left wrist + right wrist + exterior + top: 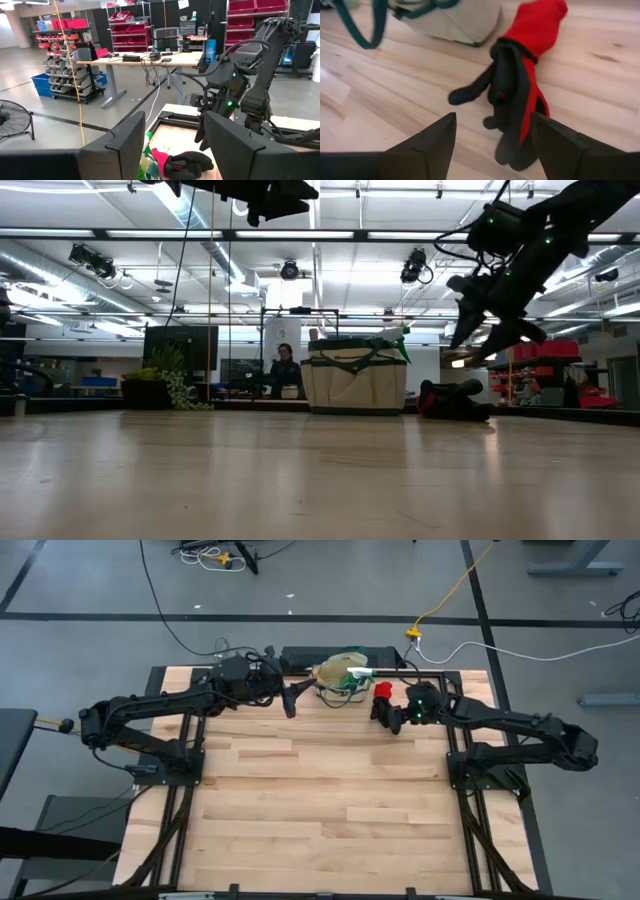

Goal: Pick & Place Garden tools in Gardening bag
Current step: Put the red gloves into the white gardening bag

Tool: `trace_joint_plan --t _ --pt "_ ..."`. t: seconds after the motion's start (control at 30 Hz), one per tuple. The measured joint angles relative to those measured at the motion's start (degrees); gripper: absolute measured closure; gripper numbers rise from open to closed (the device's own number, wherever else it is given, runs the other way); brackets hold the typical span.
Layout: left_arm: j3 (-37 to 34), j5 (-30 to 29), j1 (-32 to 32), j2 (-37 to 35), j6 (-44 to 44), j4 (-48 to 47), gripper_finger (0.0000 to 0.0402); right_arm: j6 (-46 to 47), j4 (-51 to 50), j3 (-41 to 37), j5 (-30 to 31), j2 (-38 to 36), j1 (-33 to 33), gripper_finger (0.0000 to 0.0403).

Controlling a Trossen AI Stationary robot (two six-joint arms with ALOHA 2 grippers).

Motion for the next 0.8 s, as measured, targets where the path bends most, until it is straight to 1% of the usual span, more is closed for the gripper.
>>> trace_joint_plan --t 0.17,0.3,0.47,0.63,0.8 --pt "0.0 -1.5 0.0 0.0 0.0 0.0 0.0191 -1.7 -1.2 3.6 1.1 0.0 -0.2 0.0127" --pt "0.0 -2.5 0.0 0.0 0.0 0.0 0.0191 -3.7 -3.6 7.1 1.5 1.8 -1.3 0.0113" --pt "0.0 -2.6 0.0 0.0 0.0 -0.2 0.0191 -6.5 -2.5 9.9 -3.2 5.6 -3.1 0.0094" --pt "0.0 -2.6 0.0 0.0 0.1 -0.3 0.0191 -8.5 -2.6 10.9 -3.9 9.3 -3.8 0.0079" --pt "0.0 -2.6 0.0 0.0 0.1 -0.3 0.0191 -7.8 -4.8 10.9 -3.0 11.4 -4.3 0.0076"
